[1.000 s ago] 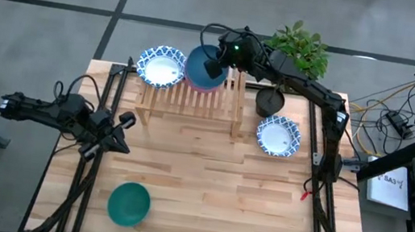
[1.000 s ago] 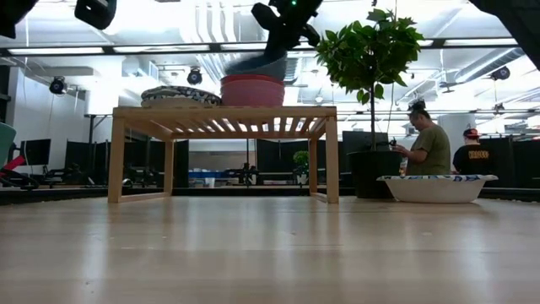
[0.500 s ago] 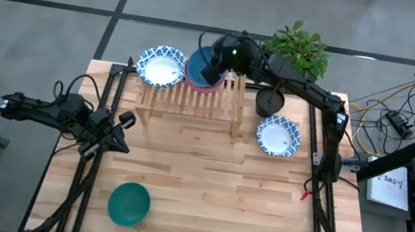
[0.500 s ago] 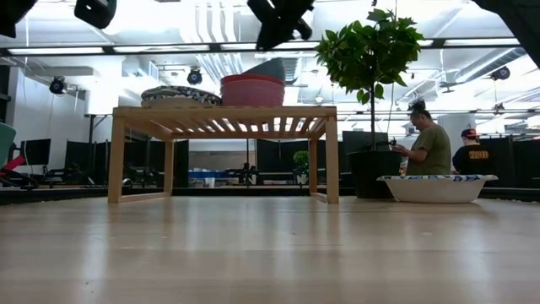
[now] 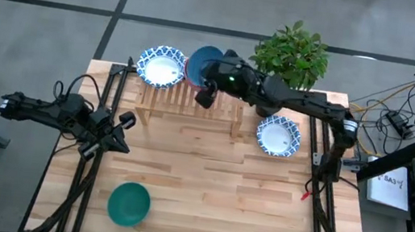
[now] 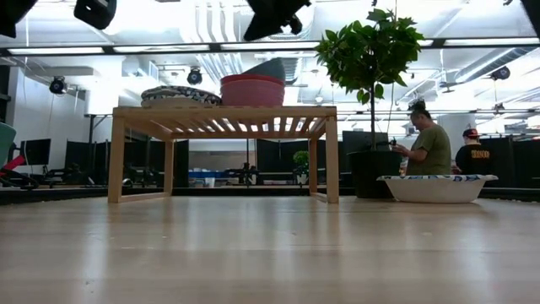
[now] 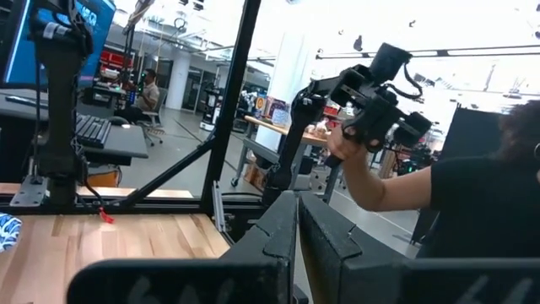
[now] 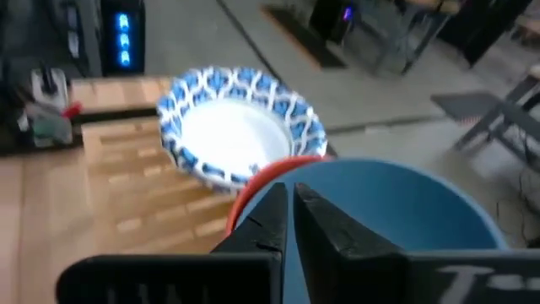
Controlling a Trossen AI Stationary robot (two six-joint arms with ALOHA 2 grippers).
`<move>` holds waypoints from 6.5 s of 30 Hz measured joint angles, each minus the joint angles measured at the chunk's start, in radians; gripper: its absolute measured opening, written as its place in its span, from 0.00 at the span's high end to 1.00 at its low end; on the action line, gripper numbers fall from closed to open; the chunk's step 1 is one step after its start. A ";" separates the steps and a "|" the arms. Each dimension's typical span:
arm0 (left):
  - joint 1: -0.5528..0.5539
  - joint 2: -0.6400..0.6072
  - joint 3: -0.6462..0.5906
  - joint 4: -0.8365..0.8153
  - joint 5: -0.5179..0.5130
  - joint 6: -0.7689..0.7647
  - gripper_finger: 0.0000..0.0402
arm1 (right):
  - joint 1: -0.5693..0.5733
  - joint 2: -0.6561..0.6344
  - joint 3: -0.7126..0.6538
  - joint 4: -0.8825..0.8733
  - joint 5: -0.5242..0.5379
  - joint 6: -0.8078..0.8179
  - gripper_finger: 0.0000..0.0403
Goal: Place and stack bowls onto a shelf
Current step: Stack the blue bowl on top of the orange bowl on the shelf, then stack the white patterned bowl on top of the white patterned bowls on the shelf
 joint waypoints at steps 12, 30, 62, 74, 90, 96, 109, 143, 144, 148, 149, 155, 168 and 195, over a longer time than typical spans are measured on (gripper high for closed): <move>0.000 0.006 0.000 0.014 -0.032 0.007 1.00 | -0.008 -0.269 -0.536 0.422 0.138 0.006 0.98; 0.000 0.039 0.000 0.042 -0.087 -0.016 1.00 | -0.008 -0.261 -0.597 0.540 0.166 -0.012 0.98; 0.003 0.307 0.195 0.045 -0.311 0.104 1.00 | 0.207 -0.304 -0.631 0.451 0.185 -0.020 0.98; 0.088 0.603 0.569 -0.383 -0.513 0.404 1.00 | 0.383 -0.359 -0.953 0.749 0.185 0.112 0.98; 0.611 0.815 0.716 -0.370 -0.306 0.580 1.00 | 0.448 -0.367 -1.052 0.922 0.187 0.086 0.98; 0.742 0.936 0.776 -0.377 -0.191 0.559 1.00 | 0.448 -0.367 -1.051 0.933 0.185 0.077 0.98; 0.768 1.038 0.795 -0.392 -0.175 0.478 1.00 | 0.448 -0.366 -1.051 0.929 0.185 0.077 0.98; 0.295 0.276 0.183 -0.026 0.102 -0.021 1.00 | 0.421 -0.474 -1.048 0.340 0.321 0.700 0.98; 0.286 0.268 0.176 -0.027 0.096 -0.023 1.00 | 0.412 -0.493 -1.048 0.271 0.296 0.769 0.98; 0.269 0.254 0.164 -0.028 0.080 -0.021 1.00 | 0.353 -0.554 -1.048 -0.075 0.178 1.098 0.98; 0.269 0.253 0.164 -0.026 0.080 -0.019 1.00 | 0.339 -0.560 -1.048 -0.163 0.147 1.156 0.98; 0.269 0.259 0.165 -0.028 0.080 -0.005 1.00 | 0.313 -0.546 -1.048 -0.384 0.097 1.249 0.94; 0.269 0.276 0.165 -0.026 0.079 0.014 1.00 | 0.263 -0.418 -1.048 -0.391 0.079 1.159 0.62; 0.269 0.212 0.166 -0.045 0.080 0.014 1.00 | 0.375 -0.234 -0.759 -0.461 -0.086 1.005 0.97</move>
